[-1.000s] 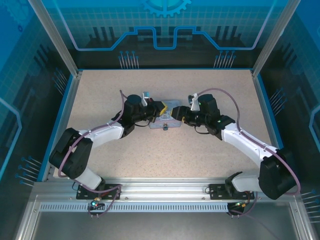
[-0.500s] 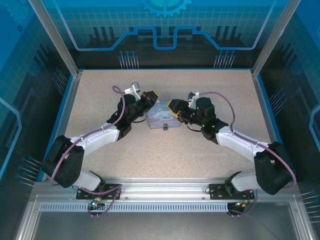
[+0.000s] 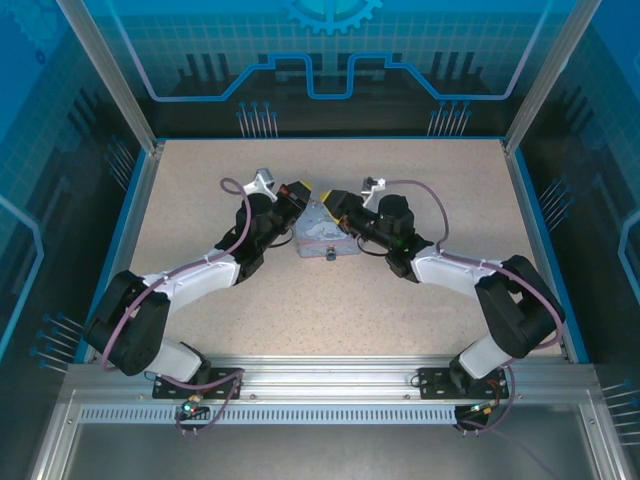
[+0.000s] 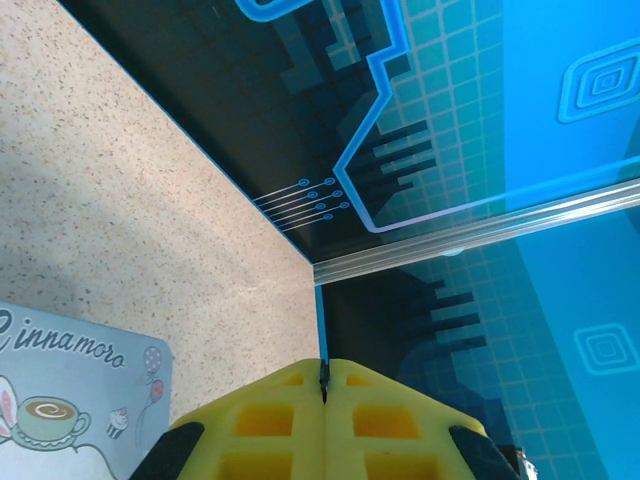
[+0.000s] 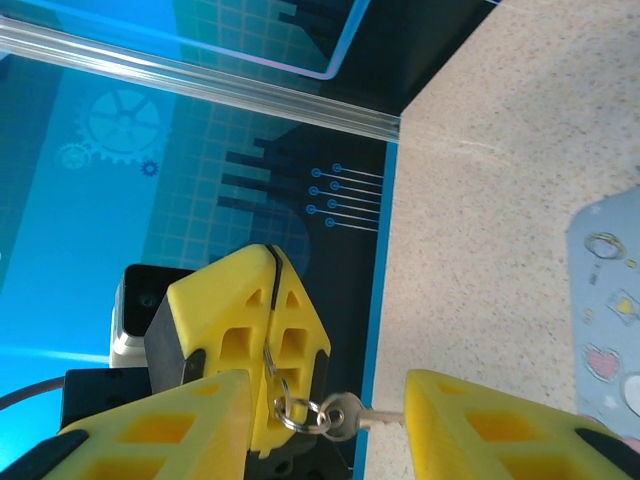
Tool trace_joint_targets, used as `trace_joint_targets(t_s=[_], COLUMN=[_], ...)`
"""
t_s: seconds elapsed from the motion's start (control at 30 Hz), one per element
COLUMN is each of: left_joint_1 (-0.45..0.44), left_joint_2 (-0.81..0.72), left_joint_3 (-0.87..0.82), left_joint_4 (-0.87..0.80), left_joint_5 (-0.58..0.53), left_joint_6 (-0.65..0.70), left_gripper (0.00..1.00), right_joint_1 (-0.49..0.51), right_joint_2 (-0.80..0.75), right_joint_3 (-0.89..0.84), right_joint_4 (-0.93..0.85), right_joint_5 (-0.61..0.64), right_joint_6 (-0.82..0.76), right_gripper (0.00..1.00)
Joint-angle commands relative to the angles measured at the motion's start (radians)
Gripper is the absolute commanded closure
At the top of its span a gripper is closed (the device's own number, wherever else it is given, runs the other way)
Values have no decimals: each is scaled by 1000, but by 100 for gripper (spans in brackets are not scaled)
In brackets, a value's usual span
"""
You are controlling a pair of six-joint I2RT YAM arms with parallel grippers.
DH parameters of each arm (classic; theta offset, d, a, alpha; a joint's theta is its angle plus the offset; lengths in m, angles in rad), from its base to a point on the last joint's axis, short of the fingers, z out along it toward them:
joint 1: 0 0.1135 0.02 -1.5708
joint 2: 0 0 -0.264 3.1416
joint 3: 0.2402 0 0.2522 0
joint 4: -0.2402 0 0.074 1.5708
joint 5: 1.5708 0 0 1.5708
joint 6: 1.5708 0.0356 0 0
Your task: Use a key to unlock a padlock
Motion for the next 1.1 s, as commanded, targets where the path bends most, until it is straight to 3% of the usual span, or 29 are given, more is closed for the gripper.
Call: trace_joint_targets(t_s=[0.0, 0.37, 0.83, 1.07], left_joint_1=[-8, -10, -11, -10], left_joint_2=[-10, -1, 15, 15], left_joint_3=[-9, -2, 15, 19], left_joint_4=[50, 51, 49, 38], left_joint_5=[-32, -52, -68, -68], left_joint_6=[-17, -19, -11, -2], left_gripper=[100, 100, 100, 100], right_joint_1=[21, 38, 45, 46], right_joint_2=[35, 116, 121, 122], right_joint_3=[54, 60, 58, 59], right_joint_4=[94, 201, 216, 213], right_joint_5=[1, -11, -29, -39], right_joint_6=[7, 48, 65, 69], right_gripper=[56, 65, 76, 91])
